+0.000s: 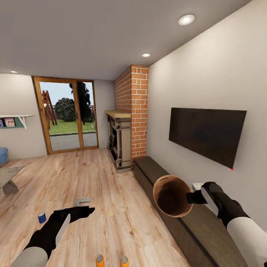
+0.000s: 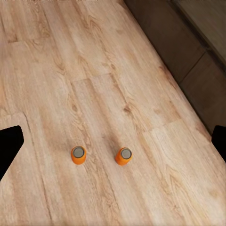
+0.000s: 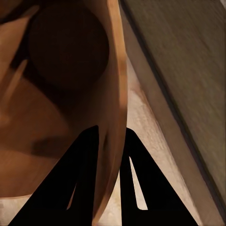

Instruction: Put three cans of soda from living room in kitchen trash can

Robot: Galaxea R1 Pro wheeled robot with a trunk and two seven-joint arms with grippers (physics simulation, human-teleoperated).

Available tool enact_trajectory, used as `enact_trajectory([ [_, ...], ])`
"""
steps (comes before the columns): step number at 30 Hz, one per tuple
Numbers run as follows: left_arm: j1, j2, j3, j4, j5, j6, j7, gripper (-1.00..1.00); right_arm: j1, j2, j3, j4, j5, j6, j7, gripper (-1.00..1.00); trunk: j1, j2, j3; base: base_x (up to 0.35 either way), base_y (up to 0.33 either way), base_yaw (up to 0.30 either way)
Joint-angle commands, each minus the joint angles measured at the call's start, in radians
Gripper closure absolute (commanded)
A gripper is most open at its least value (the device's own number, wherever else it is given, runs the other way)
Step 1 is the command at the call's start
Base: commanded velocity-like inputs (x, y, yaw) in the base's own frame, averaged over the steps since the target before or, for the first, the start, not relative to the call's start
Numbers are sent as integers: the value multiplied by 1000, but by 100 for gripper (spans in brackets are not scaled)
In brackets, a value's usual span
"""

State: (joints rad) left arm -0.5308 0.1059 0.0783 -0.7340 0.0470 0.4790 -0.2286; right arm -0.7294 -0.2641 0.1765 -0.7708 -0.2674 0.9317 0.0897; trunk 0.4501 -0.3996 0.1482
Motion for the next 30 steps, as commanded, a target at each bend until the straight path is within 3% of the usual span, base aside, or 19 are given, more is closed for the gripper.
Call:
enact_trajectory([
  [1,0,0,0,0,0,0,0,-100,-1,4,4,-1,-13,0,5,100,0,0,0,0,0,0],
  [8,0,0,0,1,0,-11,0,-100,-1,10,15,-1,-13,0,5,100,0,0,0,0,0,0],
  [14,0,0,0,21,-1,-36,0,-100,-1,12,18,-1,-13,0,4,100,23,-42,-19,0,0,0],
  [21,0,-1,2,122,3,-41,0,-100,-1,18,18,-1,-13,0,2,100,50,-91,-40,0,0,0],
  [30,0,-2,2,133,4,-45,0,-100,0,28,18,-1,-12,-1,-1,100,84,-154,-69,0,0,0],
])
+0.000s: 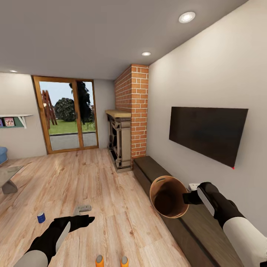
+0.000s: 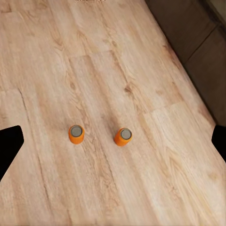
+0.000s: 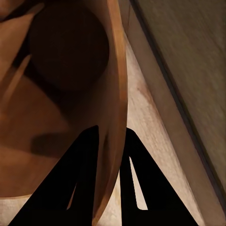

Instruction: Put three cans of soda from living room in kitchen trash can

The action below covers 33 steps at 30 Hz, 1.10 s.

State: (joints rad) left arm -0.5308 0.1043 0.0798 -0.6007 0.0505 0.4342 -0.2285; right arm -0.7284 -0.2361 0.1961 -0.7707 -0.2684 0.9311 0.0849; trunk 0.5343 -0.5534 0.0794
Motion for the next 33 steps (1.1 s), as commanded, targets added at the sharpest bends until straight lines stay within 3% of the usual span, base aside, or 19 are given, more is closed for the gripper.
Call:
enact_trajectory([
  [1,0,0,0,0,-1,-7,0,-100,-1,1,-1,-1,-11,0,3,100,4,-8,-3,0,0,0],
  [16,0,0,0,2,-3,-34,0,-100,0,8,3,-1,-11,0,2,100,61,-113,-50,0,0,0],
  [23,0,0,1,3,-3,-35,1,-100,0,9,30,-1,-11,0,0,100,88,-162,-72,0,0,0],
  [33,0,0,1,4,-3,-36,1,-100,0,10,36,-1,-11,0,0,100,127,-232,-103,0,0,0],
])
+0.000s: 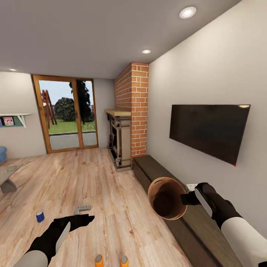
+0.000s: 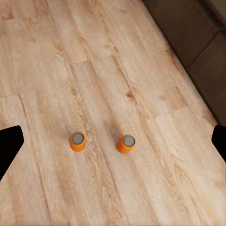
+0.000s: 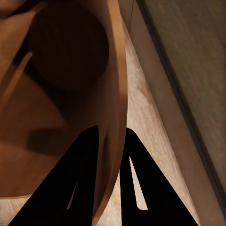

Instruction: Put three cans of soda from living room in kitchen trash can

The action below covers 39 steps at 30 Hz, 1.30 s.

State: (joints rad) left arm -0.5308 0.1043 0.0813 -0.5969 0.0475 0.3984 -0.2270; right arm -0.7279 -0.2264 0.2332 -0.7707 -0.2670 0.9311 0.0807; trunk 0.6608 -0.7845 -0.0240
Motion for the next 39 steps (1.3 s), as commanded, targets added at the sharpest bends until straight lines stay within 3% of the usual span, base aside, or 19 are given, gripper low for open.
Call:
enact_trajectory([
  [1,0,0,0,0,0,0,0,-100,-1,0,-1,-1,-12,0,4,100,4,-8,-3,0,0,0],
  [35,-2,-2,0,43,2,-26,0,-100,-1,1,0,-1,-13,0,4,100,134,-246,-110,0,0,0],
  [39,-2,-1,0,43,0,-36,0,-100,-1,11,0,-1,-12,0,4,100,150,-274,-122,0,0,0],
])
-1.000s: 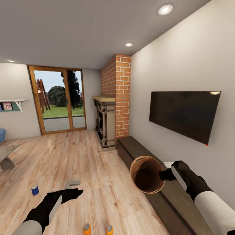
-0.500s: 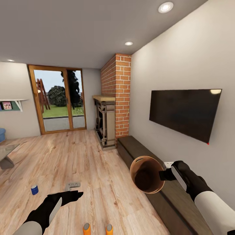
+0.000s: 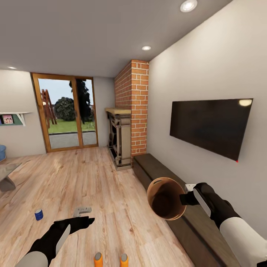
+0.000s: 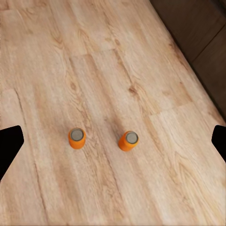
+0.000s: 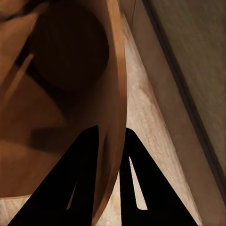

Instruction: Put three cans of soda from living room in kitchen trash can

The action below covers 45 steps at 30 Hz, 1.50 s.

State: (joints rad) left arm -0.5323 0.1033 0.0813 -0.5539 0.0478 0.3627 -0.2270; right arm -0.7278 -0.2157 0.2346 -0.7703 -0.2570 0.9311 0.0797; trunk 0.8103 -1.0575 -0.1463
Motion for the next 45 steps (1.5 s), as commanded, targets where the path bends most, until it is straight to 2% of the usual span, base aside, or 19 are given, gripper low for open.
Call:
enact_trajectory([
  [1,0,0,0,0,0,-1,0,-100,-1,2,-1,-1,-21,0,5,100,4,-7,-3,0,0,0],
  [7,0,0,0,0,1,-3,0,-100,-1,9,0,-1,-20,0,5,100,27,-49,-22,0,0,0],
  [12,0,1,3,0,8,-4,0,-100,-1,10,31,-1,-19,0,3,100,46,-84,-37,0,0,0],
  [21,0,5,10,0,11,-4,2,-100,-1,11,38,-1,-19,0,3,100,81,-147,-66,0,0,0],
  [32,0,10,12,-8,18,-6,68,-100,-1,10,38,-1,-19,-21,3,100,123,-224,-100,0,0,0],
  [45,0,5,11,-5,17,-35,97,-100,-1,10,38,-1,-19,-24,3,100,173,-315,-141,0,0,0],
])
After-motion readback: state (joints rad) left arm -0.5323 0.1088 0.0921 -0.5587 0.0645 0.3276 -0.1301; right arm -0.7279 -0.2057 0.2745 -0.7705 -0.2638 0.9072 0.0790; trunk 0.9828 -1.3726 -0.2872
